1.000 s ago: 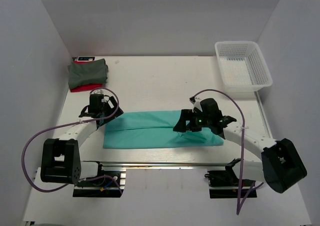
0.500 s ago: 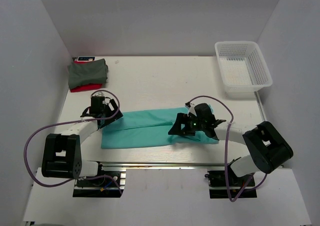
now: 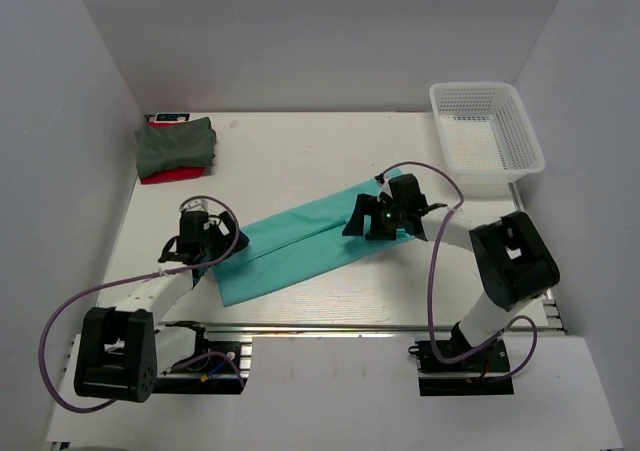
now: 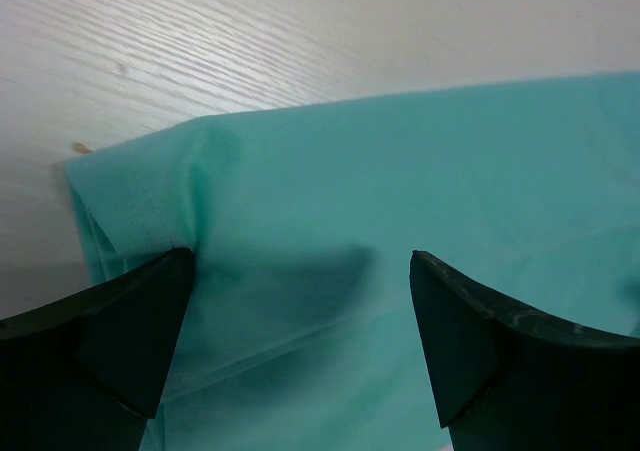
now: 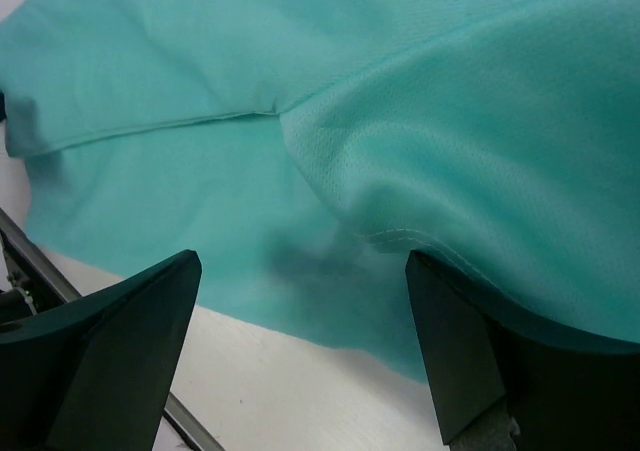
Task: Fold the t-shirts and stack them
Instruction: Rotate the tshirt 90 degrees
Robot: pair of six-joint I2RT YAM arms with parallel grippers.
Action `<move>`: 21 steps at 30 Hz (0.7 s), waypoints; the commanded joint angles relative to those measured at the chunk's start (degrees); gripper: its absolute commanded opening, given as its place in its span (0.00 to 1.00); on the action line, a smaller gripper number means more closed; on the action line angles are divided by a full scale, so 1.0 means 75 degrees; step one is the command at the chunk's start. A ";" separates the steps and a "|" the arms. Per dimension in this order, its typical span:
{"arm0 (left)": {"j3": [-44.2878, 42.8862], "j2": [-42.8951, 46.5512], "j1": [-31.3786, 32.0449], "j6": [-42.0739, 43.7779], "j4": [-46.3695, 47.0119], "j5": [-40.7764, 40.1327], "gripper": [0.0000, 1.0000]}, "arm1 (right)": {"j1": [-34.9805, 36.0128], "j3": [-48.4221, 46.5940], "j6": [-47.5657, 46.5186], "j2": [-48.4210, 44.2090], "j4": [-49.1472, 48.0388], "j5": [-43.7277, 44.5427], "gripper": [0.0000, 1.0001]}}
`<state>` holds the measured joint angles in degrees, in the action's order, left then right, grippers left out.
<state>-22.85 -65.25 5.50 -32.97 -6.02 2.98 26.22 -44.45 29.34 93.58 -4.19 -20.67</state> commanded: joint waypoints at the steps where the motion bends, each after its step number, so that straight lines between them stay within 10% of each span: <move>1: 0.0621 0.0016 0.0380 -0.0233 -0.1001 0.0938 1.00 | -0.0342 -0.0658 -0.0864 0.1089 0.0828 0.0143 0.90; 21: 0.0246 -0.1270 0.3906 -0.0713 -0.1659 0.1570 1.00 | -0.1621 -0.8762 -0.4434 0.6235 0.4575 -0.1744 0.90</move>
<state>-24.53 -68.86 31.35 -38.20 -5.87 12.71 15.97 -102.32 6.57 133.25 15.99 -32.58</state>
